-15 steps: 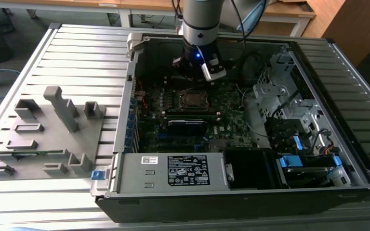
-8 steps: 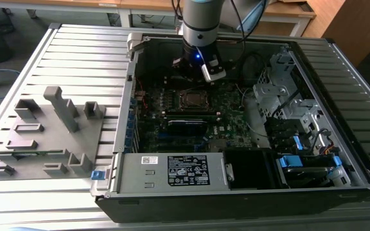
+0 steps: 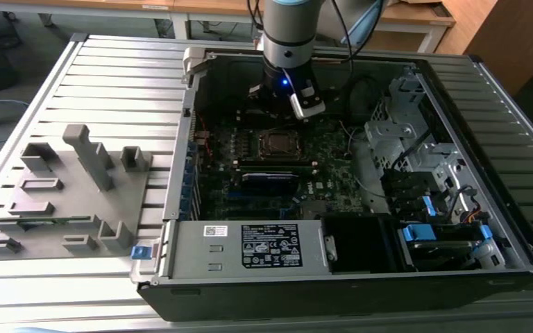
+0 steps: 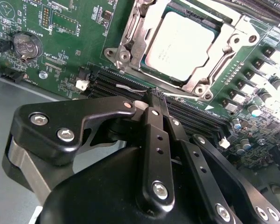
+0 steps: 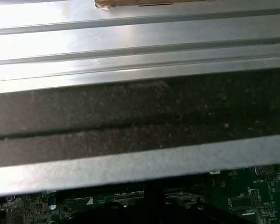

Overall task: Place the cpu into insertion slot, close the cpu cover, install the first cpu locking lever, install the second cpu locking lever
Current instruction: 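Install the first cpu locking lever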

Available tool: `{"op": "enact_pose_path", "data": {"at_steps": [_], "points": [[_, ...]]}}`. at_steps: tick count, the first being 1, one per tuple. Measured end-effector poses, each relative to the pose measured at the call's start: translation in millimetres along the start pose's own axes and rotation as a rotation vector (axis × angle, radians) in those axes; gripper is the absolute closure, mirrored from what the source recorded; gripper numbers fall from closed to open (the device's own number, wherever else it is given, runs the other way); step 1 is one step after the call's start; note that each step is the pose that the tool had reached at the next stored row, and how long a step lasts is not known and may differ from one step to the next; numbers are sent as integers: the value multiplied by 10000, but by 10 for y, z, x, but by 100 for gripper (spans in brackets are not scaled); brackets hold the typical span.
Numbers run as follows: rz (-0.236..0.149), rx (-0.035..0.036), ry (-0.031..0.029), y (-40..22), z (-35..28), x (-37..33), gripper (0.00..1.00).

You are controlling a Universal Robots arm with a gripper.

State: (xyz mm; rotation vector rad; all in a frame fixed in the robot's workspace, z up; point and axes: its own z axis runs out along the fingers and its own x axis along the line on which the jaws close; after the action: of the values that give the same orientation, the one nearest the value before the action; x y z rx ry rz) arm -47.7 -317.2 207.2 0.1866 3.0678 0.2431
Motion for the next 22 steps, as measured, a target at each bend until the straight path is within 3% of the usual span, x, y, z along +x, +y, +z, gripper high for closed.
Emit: {"op": "enact_pose_path", "data": {"at_steps": [16, 22], "points": [[1, 0, 0, -3, 18, 1, 90], [618, 28, -101, -3, 22, 1, 90]]}}
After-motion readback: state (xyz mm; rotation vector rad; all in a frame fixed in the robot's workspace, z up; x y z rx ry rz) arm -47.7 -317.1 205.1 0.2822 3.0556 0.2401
